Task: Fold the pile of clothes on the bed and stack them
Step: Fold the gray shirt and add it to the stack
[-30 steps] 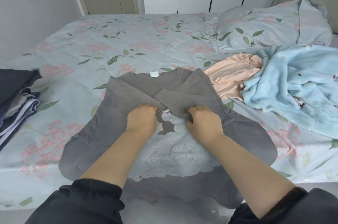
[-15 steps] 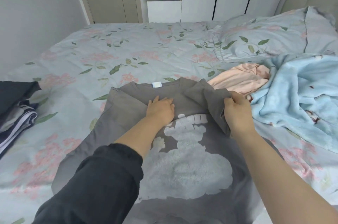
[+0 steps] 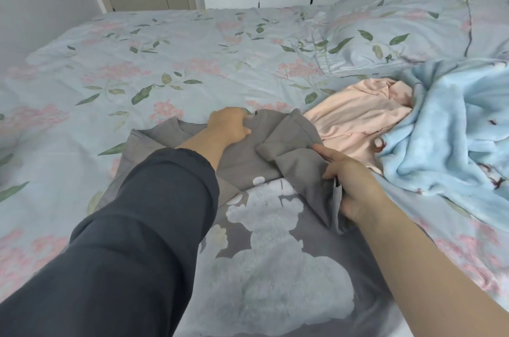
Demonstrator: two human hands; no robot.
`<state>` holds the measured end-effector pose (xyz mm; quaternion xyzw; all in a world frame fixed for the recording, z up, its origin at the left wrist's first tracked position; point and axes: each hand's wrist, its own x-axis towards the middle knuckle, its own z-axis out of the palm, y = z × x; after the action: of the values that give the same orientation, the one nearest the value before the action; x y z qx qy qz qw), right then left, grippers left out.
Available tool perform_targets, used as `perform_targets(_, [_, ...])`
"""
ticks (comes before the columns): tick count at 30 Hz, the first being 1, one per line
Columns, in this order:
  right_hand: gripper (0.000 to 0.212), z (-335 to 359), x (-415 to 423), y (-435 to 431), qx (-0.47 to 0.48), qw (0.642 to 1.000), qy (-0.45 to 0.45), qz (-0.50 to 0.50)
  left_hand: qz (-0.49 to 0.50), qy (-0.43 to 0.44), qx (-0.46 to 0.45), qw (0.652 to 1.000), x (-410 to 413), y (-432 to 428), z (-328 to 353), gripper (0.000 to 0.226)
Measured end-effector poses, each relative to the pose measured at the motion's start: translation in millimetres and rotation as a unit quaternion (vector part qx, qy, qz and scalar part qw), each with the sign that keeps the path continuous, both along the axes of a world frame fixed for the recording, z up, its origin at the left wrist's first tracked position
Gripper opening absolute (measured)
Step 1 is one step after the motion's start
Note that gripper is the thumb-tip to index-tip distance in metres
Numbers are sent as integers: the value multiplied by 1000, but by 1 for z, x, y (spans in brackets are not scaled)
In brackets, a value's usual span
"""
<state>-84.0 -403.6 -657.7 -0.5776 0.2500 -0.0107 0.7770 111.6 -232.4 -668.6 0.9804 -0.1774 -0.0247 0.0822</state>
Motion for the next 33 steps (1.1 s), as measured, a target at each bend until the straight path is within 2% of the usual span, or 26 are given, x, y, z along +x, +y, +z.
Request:
perform_targets(2, [65,1,1,0,39,999,-8,4,31,-77,12,996,3,0,4,8])
perform_targets(4, [65,2,0,3,68,997,-16,10,78,-132,22,988,6,-1,5,6])
perform_targets(9, [75,9,-6,16,47,995,-68,64,58,-97,-11,994,-3,4,-2,46])
perform_targets(12, [77,13,-13,28,-60,969,-116,210,48,-87,-13,995,-20,26,7,58])
perform_targets(14, [60,15,-22,41,-152,907,-104,378,80,-55,-1,995,-39,48,9,61])
perform_targets(16, [39,14,-31,53,-245,848,-71,464,113,-15,-3,994,-65,69,6,64])
perform_targets(17, [33,13,-35,59,-279,842,-74,455,125,2,-4,992,-81,78,2,64])
perform_targets(19, [30,9,-40,67,-351,859,-107,358,137,24,9,990,-111,92,-7,63])
perform_targets(20, [33,5,-42,70,-409,849,-122,310,140,29,20,989,-125,98,-13,62])
perform_targets(21, [38,0,-45,73,-484,814,-127,293,143,31,32,989,-136,104,-18,62])
perform_targets(23, [52,-13,-52,79,-618,696,-91,354,147,41,51,987,-152,116,-24,60])
perform_targets(24, [57,-20,-55,83,-659,639,-64,391,150,48,53,986,-158,123,-25,60])
perform_targets(25, [59,-25,-56,85,-682,605,-49,408,153,53,54,985,-162,128,-25,60])
perform_targets(26, [60,-29,-57,86,-688,598,-45,408,154,56,55,985,-165,133,-25,60])
perform_targets(30, [60,-34,-53,88,-652,670,-67,349,148,63,53,986,-164,143,-27,62])
perform_targets(33, [61,-37,-40,92,-660,669,-52,337,151,64,58,985,-148,149,-27,62])
